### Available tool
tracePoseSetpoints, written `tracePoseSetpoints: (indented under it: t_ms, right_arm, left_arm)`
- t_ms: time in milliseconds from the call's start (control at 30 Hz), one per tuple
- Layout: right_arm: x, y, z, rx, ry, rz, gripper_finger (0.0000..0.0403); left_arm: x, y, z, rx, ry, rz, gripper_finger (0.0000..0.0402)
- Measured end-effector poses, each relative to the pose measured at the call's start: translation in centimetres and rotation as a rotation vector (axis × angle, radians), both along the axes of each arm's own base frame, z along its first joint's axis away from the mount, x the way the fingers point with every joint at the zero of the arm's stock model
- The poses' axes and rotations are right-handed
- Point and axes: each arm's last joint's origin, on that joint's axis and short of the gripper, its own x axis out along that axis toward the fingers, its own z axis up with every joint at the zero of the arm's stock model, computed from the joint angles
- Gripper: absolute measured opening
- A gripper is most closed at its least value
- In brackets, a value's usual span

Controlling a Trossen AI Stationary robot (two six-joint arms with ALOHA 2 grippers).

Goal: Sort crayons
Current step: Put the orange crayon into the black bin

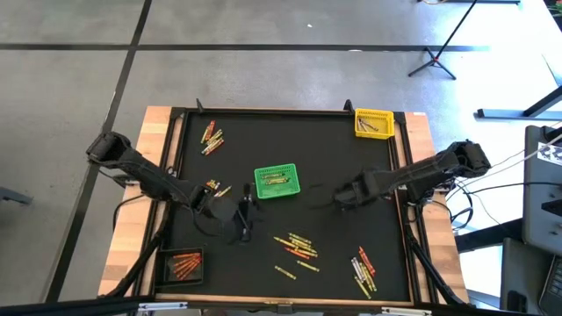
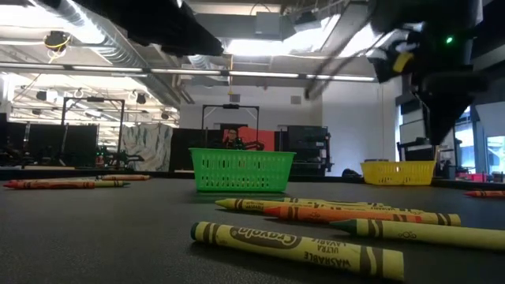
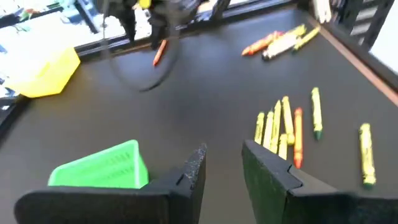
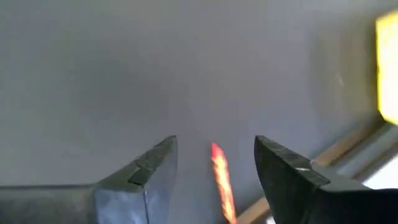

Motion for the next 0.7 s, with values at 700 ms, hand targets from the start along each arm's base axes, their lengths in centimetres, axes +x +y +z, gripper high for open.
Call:
tracePoseSetpoints:
  t_ms: [700]
  right_arm:
    - [-2.8, -7.0, -5.2, 0.272, 0.239, -0.131, 0.0176]
  left_arm:
    - [-1.0, -1.9, -0.3, -0.055, 0.016, -0.046, 0.0089]
